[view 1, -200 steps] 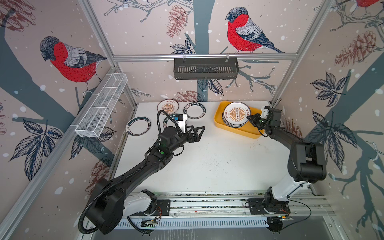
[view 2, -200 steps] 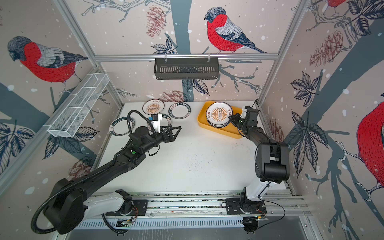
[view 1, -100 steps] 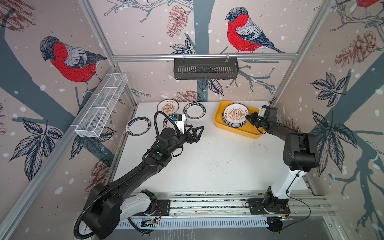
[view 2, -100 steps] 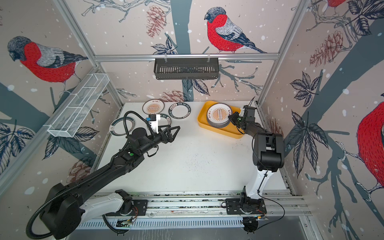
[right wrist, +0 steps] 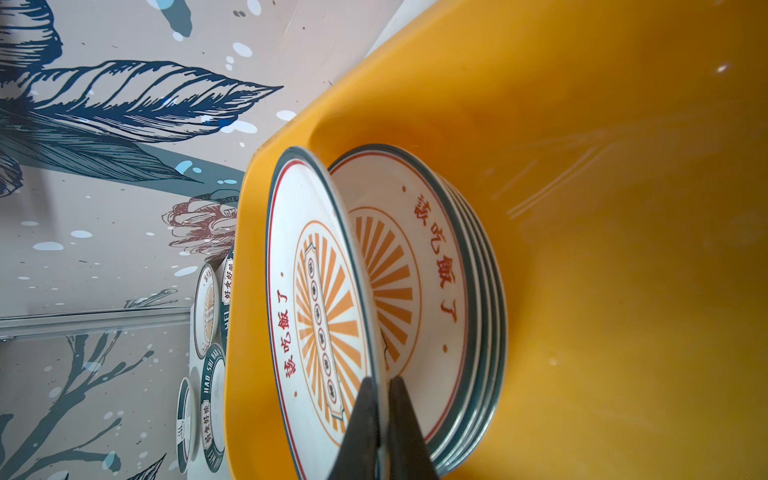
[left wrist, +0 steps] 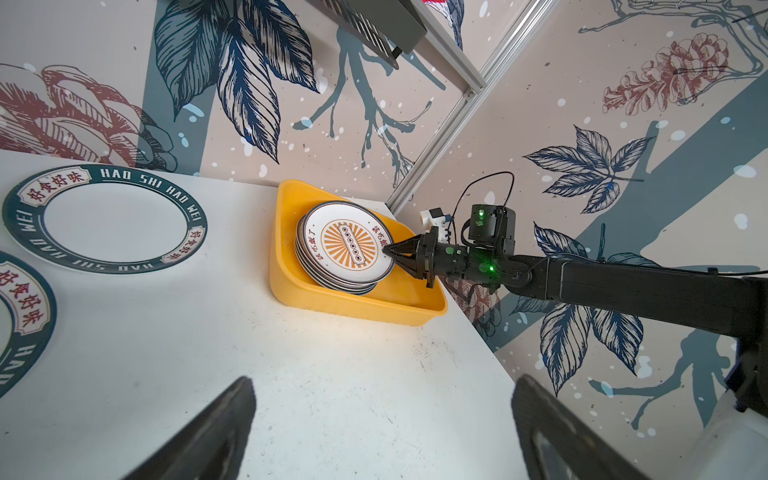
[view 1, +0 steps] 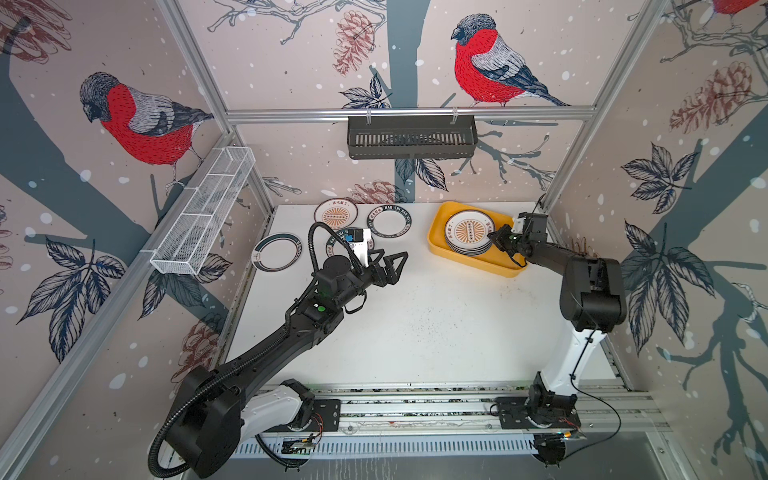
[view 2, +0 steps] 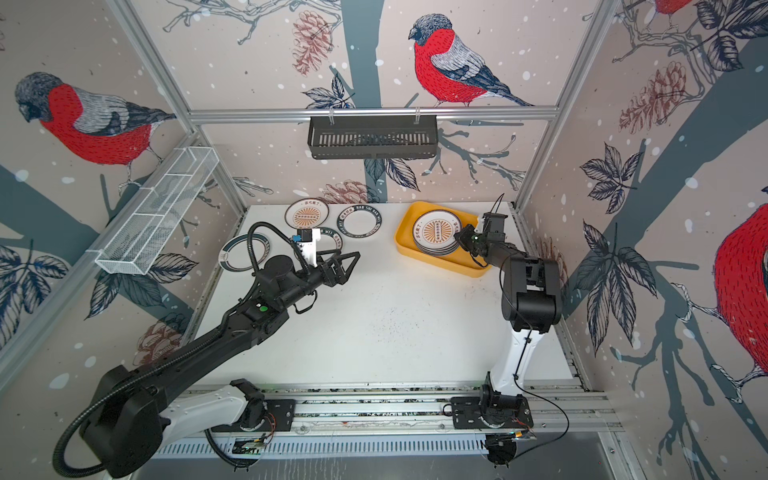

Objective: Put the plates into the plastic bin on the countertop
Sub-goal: 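Lower the sunburst plate onto the stack in the yellow bin with the right gripper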

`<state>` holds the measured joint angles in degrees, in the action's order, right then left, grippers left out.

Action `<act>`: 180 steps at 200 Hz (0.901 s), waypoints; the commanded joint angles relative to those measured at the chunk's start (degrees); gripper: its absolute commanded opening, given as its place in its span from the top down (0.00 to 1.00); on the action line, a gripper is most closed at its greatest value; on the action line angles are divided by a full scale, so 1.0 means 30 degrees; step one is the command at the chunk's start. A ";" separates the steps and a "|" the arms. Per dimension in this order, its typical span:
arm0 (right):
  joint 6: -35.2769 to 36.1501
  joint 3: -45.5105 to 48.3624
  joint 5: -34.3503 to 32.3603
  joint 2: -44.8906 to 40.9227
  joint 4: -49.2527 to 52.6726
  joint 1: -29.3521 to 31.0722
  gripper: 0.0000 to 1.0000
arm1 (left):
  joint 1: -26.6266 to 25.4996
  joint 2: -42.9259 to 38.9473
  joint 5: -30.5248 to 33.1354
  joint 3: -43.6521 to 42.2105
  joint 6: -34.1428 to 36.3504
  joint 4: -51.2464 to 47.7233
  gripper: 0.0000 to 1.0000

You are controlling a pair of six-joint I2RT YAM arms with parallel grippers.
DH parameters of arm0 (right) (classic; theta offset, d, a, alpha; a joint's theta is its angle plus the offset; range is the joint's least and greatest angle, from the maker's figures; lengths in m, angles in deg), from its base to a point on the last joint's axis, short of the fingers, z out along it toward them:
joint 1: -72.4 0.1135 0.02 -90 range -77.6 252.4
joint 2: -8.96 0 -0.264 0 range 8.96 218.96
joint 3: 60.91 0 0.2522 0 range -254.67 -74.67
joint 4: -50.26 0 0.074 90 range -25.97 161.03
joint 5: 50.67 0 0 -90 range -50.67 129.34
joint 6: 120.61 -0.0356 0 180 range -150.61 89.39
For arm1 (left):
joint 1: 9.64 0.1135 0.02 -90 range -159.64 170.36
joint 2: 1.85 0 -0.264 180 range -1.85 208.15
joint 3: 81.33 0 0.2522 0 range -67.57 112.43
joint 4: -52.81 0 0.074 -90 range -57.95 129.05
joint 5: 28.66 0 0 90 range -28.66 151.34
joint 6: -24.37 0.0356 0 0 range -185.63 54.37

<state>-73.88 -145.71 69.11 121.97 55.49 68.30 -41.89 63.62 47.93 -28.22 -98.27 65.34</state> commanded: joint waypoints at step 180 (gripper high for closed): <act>0.0295 -0.1410 -0.0610 0.1411 0.0326 0.0079 0.98 | 0.0016 0.0017 0.0574 -0.0343 -0.0311 0.0649 0.04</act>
<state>-73.90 -149.14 68.26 125.75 56.63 68.58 -41.89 63.49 49.74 -29.02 -98.67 65.36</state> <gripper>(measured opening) 0.078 0.962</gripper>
